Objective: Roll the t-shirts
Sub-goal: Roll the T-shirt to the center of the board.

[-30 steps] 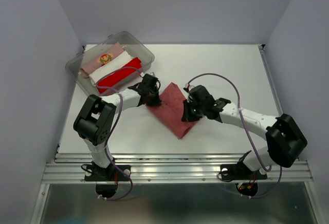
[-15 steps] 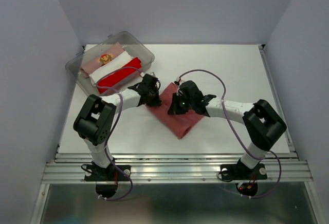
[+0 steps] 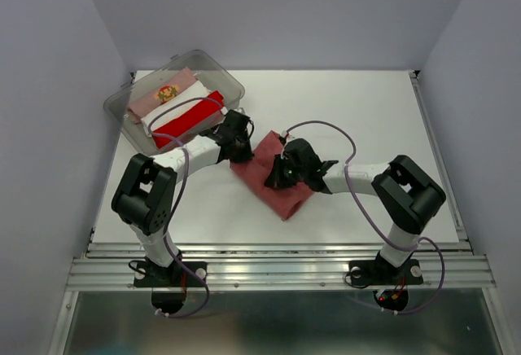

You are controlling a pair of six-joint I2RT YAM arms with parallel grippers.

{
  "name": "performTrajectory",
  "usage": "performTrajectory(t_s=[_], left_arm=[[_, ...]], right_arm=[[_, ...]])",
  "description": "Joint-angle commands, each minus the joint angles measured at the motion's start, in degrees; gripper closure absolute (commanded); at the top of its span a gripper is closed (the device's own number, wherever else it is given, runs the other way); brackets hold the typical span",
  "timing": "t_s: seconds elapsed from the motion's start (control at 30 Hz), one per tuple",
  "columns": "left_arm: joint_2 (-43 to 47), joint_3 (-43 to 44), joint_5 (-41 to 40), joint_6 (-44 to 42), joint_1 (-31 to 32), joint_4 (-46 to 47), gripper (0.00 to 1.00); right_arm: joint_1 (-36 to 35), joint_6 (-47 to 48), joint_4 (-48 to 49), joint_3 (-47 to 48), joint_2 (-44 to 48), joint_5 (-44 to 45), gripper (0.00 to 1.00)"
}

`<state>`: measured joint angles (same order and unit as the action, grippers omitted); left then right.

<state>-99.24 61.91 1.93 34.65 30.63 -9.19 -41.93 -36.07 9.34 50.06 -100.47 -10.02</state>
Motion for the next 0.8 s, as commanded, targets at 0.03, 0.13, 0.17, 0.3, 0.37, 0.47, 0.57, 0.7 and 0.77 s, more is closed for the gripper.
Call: performTrajectory(t_s=[0.03,0.13,0.17,0.3,0.37,0.47,0.57,0.7,0.77], left_arm=[[7.83,7.51,-6.5,-3.19,-0.31,-7.58,0.89],[10.73,10.94,-9.13,-4.06,-0.31,-10.05,0.86],[12.21,11.65,-9.75,-4.24,-0.4,-11.45,0.85],[16.0,14.2,-12.83,-4.51,-1.45,-14.89,0.83],[18.98,13.33,-12.83,-4.25,-3.29,-15.94,0.83],[23.46,11.31,-12.83,-4.07,-5.14,-16.38,0.83],[27.6,8.06,-12.31,-3.89,-7.95,-16.82,0.83],[31.21,3.49,-11.52,-3.72,-10.59,-17.09,0.83],[32.27,2.26,-11.08,-3.45,-11.12,-16.74,0.83]], right_arm=[[-0.34,2.94,-8.63,-1.81,0.0,6.86,0.99],[-0.34,4.87,-10.91,-0.41,2.37,7.38,0.99],[-1.04,5.4,-12.67,0.29,4.82,8.25,0.99],[-3.15,10.13,-19.35,5.82,10.1,16.69,0.84],[-6.13,13.2,-23.2,9.15,11.95,20.63,0.69],[-9.65,16.55,-28.22,13.29,12.05,26.09,0.51],[-15.01,20.51,-31.49,15.49,10.82,35.82,0.43],[-21.95,26.39,-32.72,16.12,7.57,47.0,0.38],[-25.2,28.51,-32.46,16.12,4.85,51.65,0.35]])
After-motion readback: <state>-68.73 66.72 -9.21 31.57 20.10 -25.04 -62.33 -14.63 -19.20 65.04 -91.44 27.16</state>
